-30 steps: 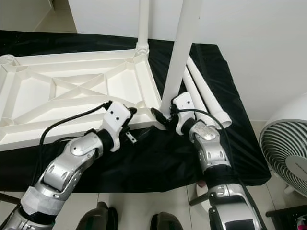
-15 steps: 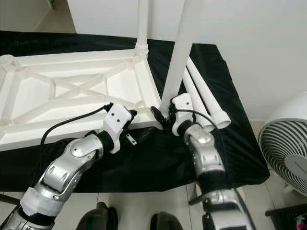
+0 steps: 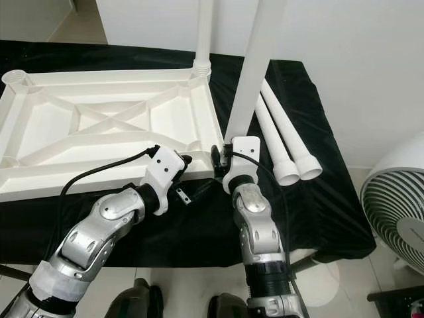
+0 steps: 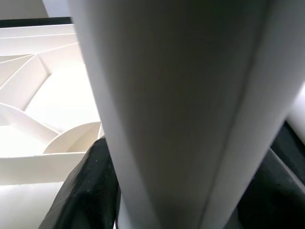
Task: Building children table
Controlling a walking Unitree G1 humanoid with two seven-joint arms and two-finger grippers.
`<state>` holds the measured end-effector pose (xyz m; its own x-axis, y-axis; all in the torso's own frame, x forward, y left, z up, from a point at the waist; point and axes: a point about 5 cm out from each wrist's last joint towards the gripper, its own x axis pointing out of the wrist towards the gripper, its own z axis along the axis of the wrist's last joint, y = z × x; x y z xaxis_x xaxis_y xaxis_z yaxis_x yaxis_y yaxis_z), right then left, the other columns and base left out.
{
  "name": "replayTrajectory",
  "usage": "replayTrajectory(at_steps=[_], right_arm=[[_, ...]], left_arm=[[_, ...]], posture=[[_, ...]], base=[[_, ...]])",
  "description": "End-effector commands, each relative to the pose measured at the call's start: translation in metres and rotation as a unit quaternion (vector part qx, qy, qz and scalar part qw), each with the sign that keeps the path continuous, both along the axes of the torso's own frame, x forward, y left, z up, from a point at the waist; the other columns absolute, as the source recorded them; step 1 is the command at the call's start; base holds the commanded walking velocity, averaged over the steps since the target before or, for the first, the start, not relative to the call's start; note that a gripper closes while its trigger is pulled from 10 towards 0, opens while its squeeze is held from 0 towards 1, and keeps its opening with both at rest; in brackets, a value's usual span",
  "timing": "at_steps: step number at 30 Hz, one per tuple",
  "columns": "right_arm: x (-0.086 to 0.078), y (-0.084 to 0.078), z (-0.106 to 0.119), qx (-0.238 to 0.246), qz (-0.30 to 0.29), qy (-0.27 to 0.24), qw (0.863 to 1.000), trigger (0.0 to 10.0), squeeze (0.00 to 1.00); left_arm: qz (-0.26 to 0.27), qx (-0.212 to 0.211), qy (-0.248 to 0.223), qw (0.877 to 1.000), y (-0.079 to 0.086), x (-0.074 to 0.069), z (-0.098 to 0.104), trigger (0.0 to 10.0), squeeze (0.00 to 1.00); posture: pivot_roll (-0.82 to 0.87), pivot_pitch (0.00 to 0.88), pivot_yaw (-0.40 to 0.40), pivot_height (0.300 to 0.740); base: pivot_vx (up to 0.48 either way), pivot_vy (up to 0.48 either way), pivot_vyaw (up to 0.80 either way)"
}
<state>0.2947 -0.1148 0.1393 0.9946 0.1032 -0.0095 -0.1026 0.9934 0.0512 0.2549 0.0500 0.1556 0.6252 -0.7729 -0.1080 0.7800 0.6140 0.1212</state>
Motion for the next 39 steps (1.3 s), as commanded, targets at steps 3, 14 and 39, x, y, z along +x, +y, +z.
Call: replayTrajectory(at_steps=[3,14,39], right_arm=[[-0.005,-0.008,-0.005,0.017,-0.022,0.022,0.999,10.0,0.0],[-0.003,-0.004,0.007,0.022,0.103,-0.009,0.994,10.0,1.0],[0.03,-0.035,0.003,-0.143,0.266,-0.021,0.953,0.0,0.0]], left_arm=[[-0.028,0.002,0.011,1.0,-0.002,-0.006,-0.002,10.0,0.0],[-0.029,0.002,0.008,1.0,-0.003,-0.004,-0.001,10.0,0.0],[-0.02,0.003,0.0,1.0,-0.002,0.0,0.002,10.0,0.0]], posture=[[-0.02,0.075,-0.024,0.74],[-0.03,0.069,-0.016,0.74],[-0.01,0.048,-0.027,0.74]], base=[[0.0,0.0,0.0],[0.0,0.0,0.0],[0.0,0.0,0.0]])
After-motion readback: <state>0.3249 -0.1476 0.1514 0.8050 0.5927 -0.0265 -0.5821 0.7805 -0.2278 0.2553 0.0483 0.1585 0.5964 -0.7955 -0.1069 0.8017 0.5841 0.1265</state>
